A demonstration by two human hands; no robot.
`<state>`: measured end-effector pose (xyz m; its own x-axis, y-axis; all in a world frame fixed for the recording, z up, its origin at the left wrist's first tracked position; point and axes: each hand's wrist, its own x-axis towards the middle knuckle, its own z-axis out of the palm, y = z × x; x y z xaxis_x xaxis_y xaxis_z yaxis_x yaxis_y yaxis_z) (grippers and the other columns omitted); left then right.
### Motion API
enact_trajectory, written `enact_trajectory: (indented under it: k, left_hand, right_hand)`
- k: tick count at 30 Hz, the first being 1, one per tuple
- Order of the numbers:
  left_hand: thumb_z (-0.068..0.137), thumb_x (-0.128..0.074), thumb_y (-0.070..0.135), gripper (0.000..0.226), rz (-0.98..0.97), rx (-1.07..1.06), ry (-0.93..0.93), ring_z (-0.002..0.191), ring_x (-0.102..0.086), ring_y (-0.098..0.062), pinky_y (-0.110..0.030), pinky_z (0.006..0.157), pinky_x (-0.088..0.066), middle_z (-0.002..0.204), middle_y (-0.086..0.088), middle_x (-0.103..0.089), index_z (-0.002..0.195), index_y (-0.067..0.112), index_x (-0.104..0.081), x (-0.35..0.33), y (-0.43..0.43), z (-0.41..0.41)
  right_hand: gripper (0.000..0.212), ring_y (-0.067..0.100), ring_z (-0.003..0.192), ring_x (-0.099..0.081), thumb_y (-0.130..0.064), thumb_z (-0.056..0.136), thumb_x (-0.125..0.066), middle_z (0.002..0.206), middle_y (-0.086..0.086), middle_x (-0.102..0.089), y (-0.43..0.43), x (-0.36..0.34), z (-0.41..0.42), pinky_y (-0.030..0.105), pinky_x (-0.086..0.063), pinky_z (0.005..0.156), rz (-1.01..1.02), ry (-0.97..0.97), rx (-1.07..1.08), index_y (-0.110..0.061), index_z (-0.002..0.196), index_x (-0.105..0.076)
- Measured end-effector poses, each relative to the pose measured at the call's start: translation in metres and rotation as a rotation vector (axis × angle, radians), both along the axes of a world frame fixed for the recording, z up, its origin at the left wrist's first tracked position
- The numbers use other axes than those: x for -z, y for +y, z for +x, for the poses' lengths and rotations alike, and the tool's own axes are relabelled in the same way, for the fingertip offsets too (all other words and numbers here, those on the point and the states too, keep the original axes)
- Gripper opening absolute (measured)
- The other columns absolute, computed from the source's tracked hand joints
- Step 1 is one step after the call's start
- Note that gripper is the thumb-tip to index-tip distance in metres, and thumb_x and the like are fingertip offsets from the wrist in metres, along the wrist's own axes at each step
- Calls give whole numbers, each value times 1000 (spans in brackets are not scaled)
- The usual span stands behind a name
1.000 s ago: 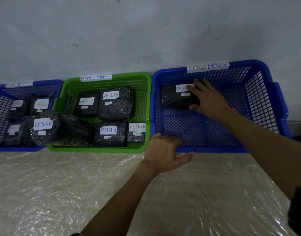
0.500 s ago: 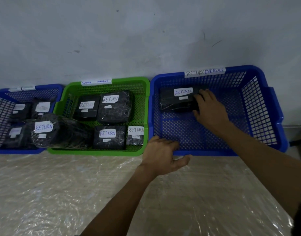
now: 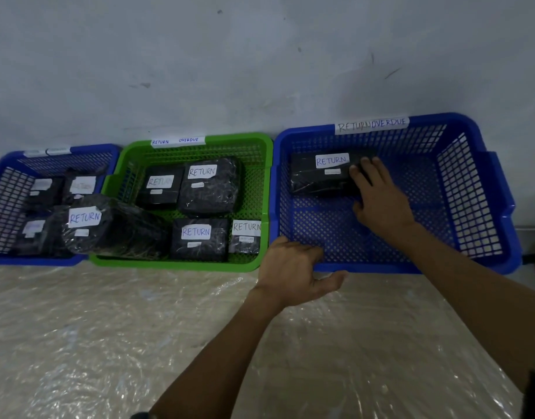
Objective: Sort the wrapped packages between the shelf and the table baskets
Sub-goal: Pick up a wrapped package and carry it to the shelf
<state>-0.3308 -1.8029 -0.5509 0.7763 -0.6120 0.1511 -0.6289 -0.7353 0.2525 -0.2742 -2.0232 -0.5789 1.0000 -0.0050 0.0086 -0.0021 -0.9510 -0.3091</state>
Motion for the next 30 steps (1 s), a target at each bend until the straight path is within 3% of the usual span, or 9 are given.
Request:
enact_trajectory:
  k: [4,8,11,14,16,20,23,26,30]
  left_hand:
    - [81,-41,69,57,-17,-7,7,44,-48,-15,-27,64,-36,46,5,-51,53,20,-45,-3,0,1]
    - [80,-39,68,51,-2,9,21,48,-52,-18,-25,65,-29,46,5,-50,54,24,-35,-11,0,-1]
    - [81,-34,70,50,46,39,117,62,-55,-20,-28,68,-32,58,5,-49,63,23,-41,-18,3,0]
    - [78,-42,66,57,-68,61,234,86,-57,-22,-32,76,-40,88,-1,-63,95,16,-62,-28,10,-6]
    - [78,-46,59,58,-154,50,242,92,-57,-23,-35,80,-45,96,-4,-63,108,13,-65,-36,20,-16]
    - [84,-51,45,43,-158,60,177,93,-60,-27,-37,79,-48,100,-7,-65,105,11,-67,-55,64,-47]
    - [90,-60,38,34,-41,-15,343,103,-60,-25,-31,84,-44,112,-5,-65,114,15,-64,-80,118,-81]
    - [89,-61,45,42,71,-101,549,104,-60,-23,-31,87,-47,114,-5,-65,121,18,-60,-104,187,-120]
    - [87,-62,51,48,34,-239,647,104,-60,-22,-32,87,-48,113,-5,-66,122,18,-59,-124,297,-174]
  right_hand:
    - [77,31,146,-9,-13,81,-68,156,13,-20,-1,-7,2,54,-45,97,-13,73,-12,-7,147,-29]
    - [89,29,147,-2,-24,82,-71,159,12,-9,-3,-27,2,57,-14,114,-68,191,-50,-10,151,-16]
    - [87,28,147,-2,-26,85,-69,159,12,-6,3,-51,-10,54,-7,115,0,190,-19,-14,151,-14]
    - [76,28,146,-13,-29,88,-65,158,12,-13,13,-77,-30,51,-9,116,43,210,-51,-16,149,-21]
    - [68,28,139,-29,-31,88,-65,154,13,-26,21,-94,-46,51,-17,115,60,207,-68,-16,145,-30]
    - [49,29,119,-48,-28,88,-65,133,12,-49,53,-134,-78,41,-41,100,86,146,-27,-10,131,-50]
    - [43,27,116,-51,-27,87,-65,129,10,-54,93,-162,-111,39,-43,97,99,91,-1,-12,126,-55]
    - [38,28,112,-56,-22,85,-68,124,11,-61,152,-177,-146,37,-45,94,174,40,-2,-7,119,-61]
    - [38,25,104,-60,-25,84,-70,114,11,-65,256,-193,-197,30,-44,85,186,162,-55,-10,118,-62]
